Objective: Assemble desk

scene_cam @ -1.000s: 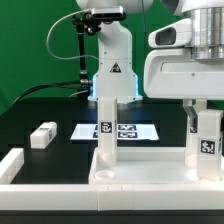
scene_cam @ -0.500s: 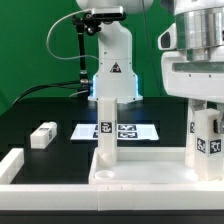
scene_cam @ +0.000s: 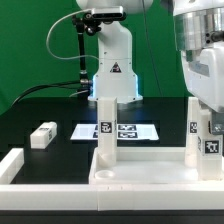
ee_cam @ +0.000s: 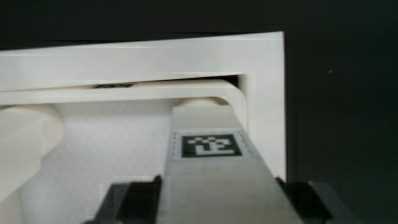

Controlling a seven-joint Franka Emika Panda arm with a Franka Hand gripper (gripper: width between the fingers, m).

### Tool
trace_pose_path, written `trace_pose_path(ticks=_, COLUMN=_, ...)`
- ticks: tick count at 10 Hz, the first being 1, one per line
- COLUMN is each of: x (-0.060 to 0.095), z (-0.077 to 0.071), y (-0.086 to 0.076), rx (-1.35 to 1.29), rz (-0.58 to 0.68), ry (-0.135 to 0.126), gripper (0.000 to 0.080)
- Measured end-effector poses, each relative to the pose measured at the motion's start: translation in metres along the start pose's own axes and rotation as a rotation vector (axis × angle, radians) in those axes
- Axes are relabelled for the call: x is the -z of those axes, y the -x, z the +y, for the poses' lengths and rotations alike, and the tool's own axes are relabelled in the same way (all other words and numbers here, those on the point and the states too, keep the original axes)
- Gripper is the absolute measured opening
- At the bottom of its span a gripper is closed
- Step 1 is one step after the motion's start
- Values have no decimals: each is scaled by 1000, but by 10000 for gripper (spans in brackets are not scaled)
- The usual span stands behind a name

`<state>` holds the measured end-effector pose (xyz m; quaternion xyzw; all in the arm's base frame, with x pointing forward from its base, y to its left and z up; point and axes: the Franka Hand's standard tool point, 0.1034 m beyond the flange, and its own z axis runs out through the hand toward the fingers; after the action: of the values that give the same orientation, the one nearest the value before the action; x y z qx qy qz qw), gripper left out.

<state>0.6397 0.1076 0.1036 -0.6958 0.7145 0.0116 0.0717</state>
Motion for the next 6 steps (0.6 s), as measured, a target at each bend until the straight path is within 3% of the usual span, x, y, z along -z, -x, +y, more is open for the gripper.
trace_pose_path(ticks=1, x=0, z=0, y=0, rx=83, rz=5, ry=1, gripper=393)
trace_pose_path(ticks=2, x=-1, z=-2, y=1, rx=337, rz=21, ry=-17, gripper=531)
trace_pose_path(ticks=3, x=-2, z=-4, y=6, rx=537, rz=35, ry=-46, gripper=611)
trace_pose_path(ticks=6, x=-2, z=-3, y=7, rx=704, rz=36, ry=-40, gripper=648)
